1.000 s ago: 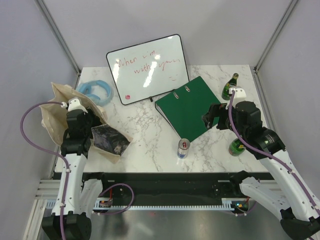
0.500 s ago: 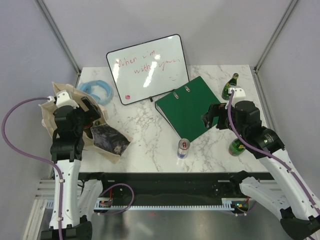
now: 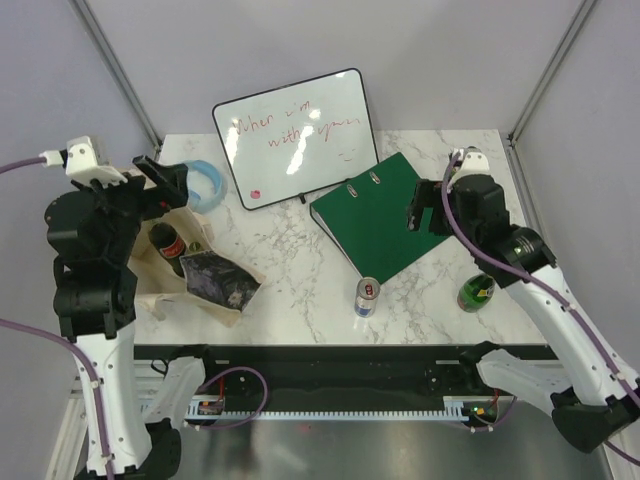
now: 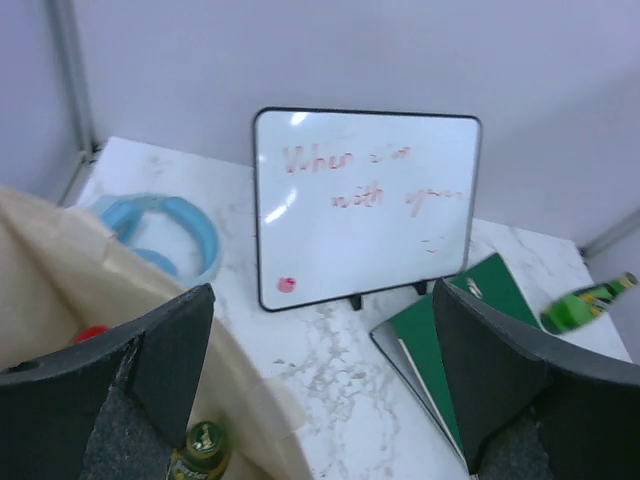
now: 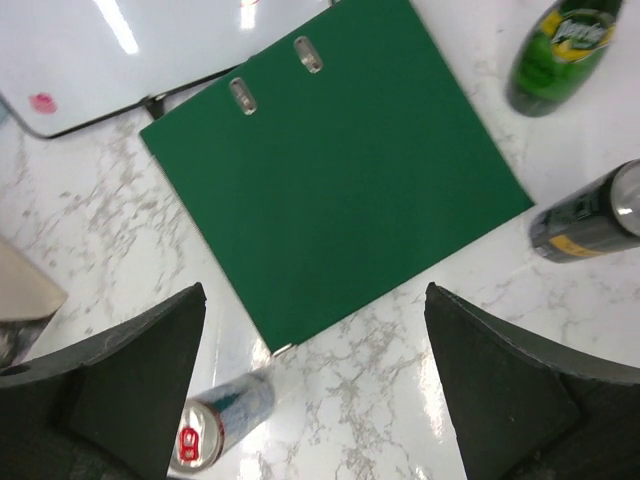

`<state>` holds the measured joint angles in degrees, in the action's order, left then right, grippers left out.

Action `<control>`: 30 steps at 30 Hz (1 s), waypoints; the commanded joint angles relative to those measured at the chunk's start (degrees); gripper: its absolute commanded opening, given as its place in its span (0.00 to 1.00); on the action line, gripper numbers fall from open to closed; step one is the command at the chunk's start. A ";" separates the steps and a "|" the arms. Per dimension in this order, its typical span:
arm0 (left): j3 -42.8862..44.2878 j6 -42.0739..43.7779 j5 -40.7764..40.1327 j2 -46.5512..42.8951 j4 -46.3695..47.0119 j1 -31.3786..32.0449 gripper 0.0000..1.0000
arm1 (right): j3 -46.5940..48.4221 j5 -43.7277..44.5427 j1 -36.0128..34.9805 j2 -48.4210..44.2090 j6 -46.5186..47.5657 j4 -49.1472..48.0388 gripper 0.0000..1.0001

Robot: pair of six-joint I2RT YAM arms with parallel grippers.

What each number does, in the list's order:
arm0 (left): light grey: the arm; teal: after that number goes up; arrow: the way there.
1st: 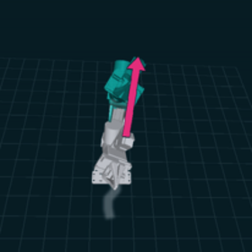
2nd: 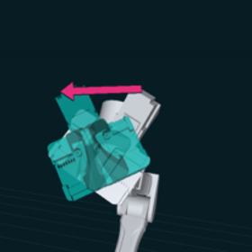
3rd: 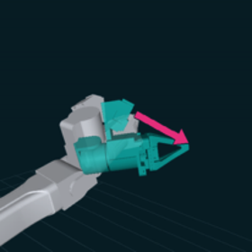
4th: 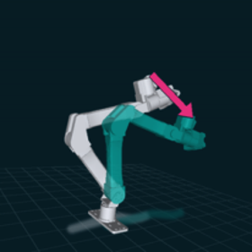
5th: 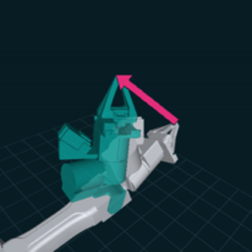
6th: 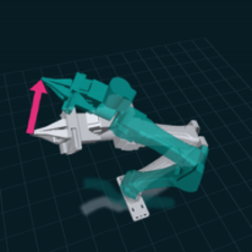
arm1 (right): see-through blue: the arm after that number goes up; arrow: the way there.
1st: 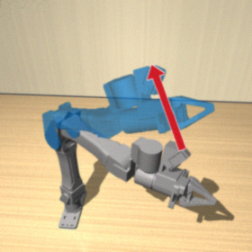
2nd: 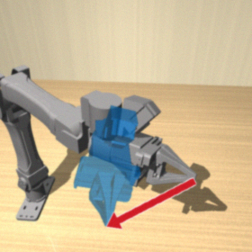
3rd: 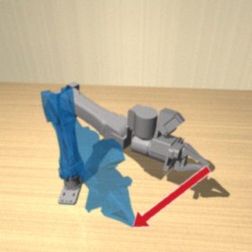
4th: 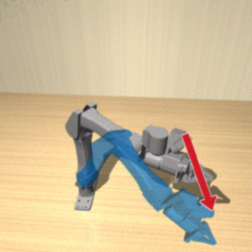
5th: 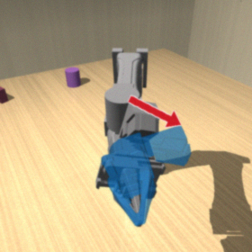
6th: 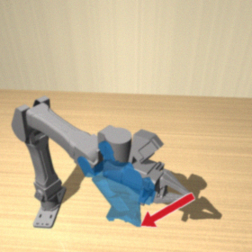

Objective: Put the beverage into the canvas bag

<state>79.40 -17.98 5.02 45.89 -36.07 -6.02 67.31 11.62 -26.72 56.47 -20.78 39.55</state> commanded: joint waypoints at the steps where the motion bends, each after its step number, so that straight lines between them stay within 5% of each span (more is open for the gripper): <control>1: 6.90 0.48 17.56 6.31 -1.45 0.83 0.95 | 8.44 13.67 1.40 8.99 -0.15 1.76 0.98; 6: 7.88 4.09 18.37 10.09 -1.37 9.43 0.96 | 16.52 15.18 9.31 19.02 1.79 5.52 0.98; 11: 5.87 7.25 9.68 12.91 0.11 33.76 0.96 | 16.82 22.75 10.72 15.54 -4.53 11.78 0.98; 15: -5.09 8.40 8.17 12.82 12.67 47.91 0.96 | 17.76 19.59 12.57 11.22 -6.38 15.46 0.97; 21: -11.62 5.59 11.50 16.42 24.81 54.80 0.95 | 10.85 16.76 12.57 0.32 -15.16 19.77 0.93; 30: -16.73 7.43 8.87 12.39 25.62 54.98 0.96 | 7.32 34.08 12.57 -0.84 -33.67 35.06 0.95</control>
<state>64.34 -12.38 15.27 61.47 -14.79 48.73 76.71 37.67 -14.24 53.63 -42.22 65.87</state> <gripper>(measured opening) 0.960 0.948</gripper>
